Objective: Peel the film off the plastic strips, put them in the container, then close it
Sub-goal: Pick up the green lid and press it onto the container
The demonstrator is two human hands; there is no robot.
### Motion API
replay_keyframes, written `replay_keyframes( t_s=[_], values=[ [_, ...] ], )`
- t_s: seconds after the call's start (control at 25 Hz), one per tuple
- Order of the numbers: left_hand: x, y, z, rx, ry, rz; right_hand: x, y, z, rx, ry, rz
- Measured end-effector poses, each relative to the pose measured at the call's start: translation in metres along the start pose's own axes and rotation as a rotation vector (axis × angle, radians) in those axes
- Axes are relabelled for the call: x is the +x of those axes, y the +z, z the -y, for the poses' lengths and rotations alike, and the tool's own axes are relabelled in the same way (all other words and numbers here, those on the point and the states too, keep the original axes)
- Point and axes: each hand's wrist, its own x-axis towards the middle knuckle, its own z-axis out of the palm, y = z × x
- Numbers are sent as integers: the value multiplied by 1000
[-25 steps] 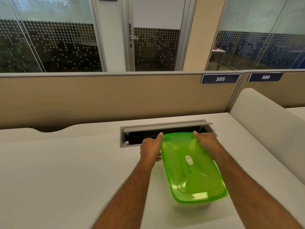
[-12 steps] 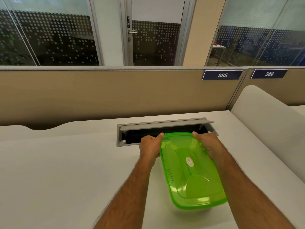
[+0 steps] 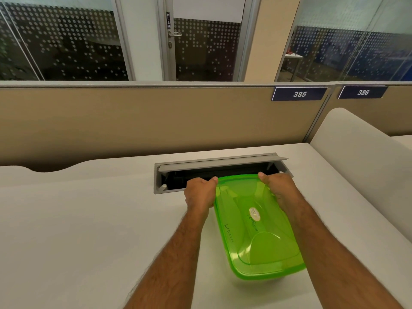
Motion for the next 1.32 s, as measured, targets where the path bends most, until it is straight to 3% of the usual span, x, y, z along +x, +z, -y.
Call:
replay_keyframes(
  t_s=[0.52,0.72,1.0,1.32],
  values=[
    [-18,-4,5,15,63,-28,-8,-1,-1,70,6,-35],
    [-39,-15,11,-32,30,-3,-27,-20,5,142,148,91],
    [-84,-33,17,-38,-114,203,-86,-68,-35,139,275,339],
    [-144,-52,41,-67,-228,384,-150,-92,-81,475,362,385]
  ],
)
